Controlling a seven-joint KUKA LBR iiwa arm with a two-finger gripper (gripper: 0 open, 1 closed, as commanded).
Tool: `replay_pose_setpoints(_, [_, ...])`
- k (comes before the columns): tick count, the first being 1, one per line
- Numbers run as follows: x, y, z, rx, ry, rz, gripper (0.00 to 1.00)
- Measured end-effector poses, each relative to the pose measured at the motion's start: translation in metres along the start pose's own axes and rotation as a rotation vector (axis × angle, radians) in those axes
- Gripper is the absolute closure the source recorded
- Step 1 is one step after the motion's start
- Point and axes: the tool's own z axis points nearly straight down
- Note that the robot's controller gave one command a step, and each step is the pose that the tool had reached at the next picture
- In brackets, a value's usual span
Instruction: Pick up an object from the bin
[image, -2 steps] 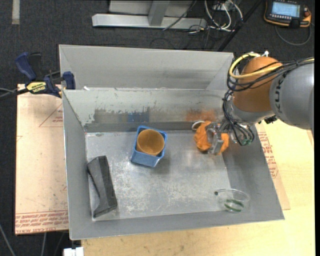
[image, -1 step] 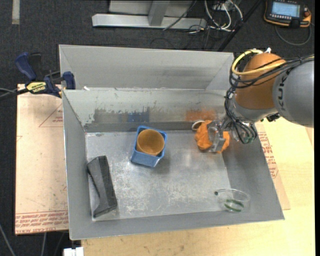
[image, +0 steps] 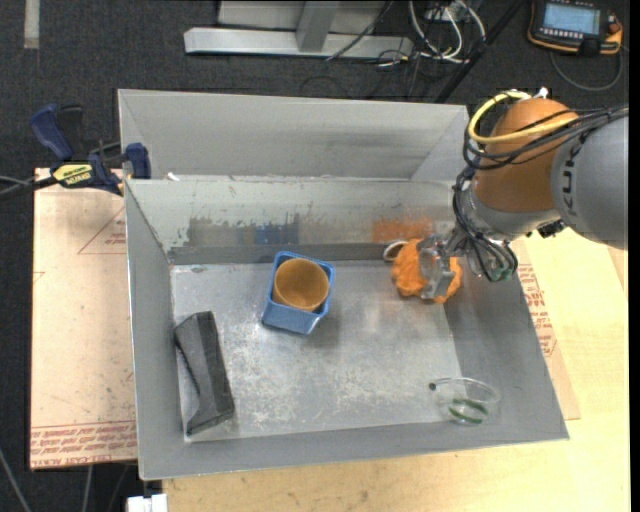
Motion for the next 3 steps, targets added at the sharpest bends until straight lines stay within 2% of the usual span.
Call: replay_pose_setpoints(3, [-0.001, 0.000, -0.026, 0.000, 0.000, -0.001, 1.00])
